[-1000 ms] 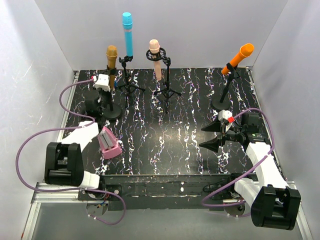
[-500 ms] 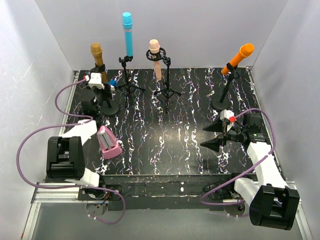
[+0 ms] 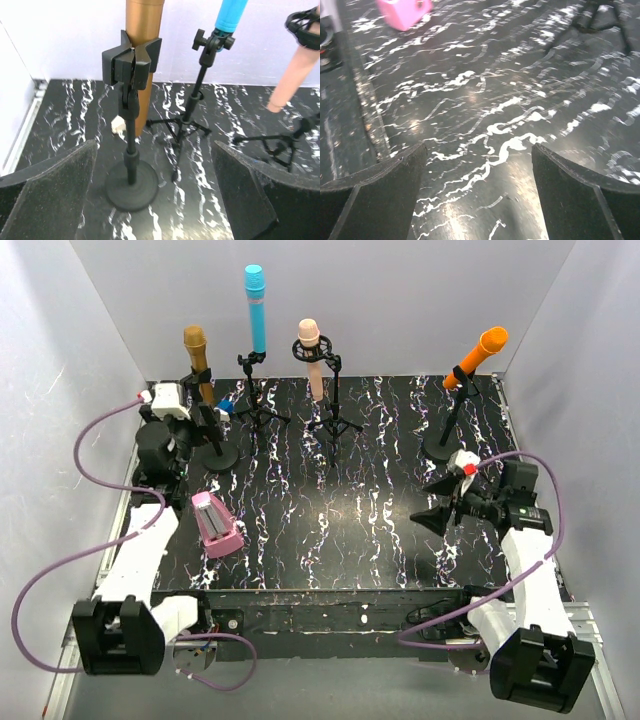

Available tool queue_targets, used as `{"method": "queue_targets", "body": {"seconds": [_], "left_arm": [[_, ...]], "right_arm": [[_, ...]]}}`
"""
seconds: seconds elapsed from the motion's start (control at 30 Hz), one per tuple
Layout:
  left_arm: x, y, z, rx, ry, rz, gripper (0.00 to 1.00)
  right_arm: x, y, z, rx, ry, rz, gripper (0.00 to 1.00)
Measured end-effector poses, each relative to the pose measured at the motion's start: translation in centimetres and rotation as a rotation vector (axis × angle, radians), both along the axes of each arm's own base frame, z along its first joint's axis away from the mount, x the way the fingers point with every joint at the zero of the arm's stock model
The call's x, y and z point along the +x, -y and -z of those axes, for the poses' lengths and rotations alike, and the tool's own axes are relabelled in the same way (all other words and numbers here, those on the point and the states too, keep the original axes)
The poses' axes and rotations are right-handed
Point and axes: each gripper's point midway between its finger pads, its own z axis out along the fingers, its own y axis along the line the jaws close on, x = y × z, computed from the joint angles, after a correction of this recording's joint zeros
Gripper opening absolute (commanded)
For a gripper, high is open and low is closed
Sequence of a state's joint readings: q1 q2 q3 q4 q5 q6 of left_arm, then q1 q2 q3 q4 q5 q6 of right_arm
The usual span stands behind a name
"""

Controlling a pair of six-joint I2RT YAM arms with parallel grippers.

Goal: Attach the microphones to the stand

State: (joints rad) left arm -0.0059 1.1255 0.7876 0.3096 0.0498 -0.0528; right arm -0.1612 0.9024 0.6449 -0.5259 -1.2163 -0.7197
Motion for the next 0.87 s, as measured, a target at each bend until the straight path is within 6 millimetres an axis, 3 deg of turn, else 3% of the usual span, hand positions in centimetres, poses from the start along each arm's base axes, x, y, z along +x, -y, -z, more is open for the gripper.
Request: {"method": "queue_targets", "body": {"seconds": [0.07, 0.17, 0.3, 0.37, 0.47, 0.6, 0.7, 0.87], "left_arm": [[-1.4, 0.2, -1.0, -0.051, -0.057, -0.003, 0.98], [-3.7, 1.3, -4.7, -0.155, -0.117, 0.033, 0.98], [-7.6, 4.0, -10.8, -0.287, -0.108, 0.155, 0.98], [-9.4, 5.2, -12.2, -0.341, -0.110, 0.214, 0.98], [-11.5, 7.1, -13.1, -0.424, -0.150, 0.302, 0.98], [-12.5, 8.8, -12.9, -0.492, -0.218, 0.369, 0.98], [-12.9, 9.5, -12.2, -0.513, -0.268, 0.381, 0.98], [-14.5, 10.2, -12.6, -0.511, -0.285, 0.407, 0.98]], "right_arm": [[1.0, 0.9, -1.1, -0.042, -0.018, 0.085, 0.92], [2.6, 3.1, -3.6, -0.119, -0.038, 0.297, 0.93], [3.7, 6.7, -9.7, -0.147, 0.016, 0.628, 0.93], [3.1, 8.2, -12.6, -0.118, 0.058, 0.769, 0.93], [1.5, 9.7, -16.7, -0.064, 0.092, 0.921, 0.93], [0.1, 11.1, -21.1, -0.007, 0.142, 1.048, 0.94], [-0.7, 11.5, -22.0, 0.009, 0.146, 1.092, 0.94], [-1.9, 11.7, -21.5, 0.017, 0.112, 1.129, 0.94]]}}
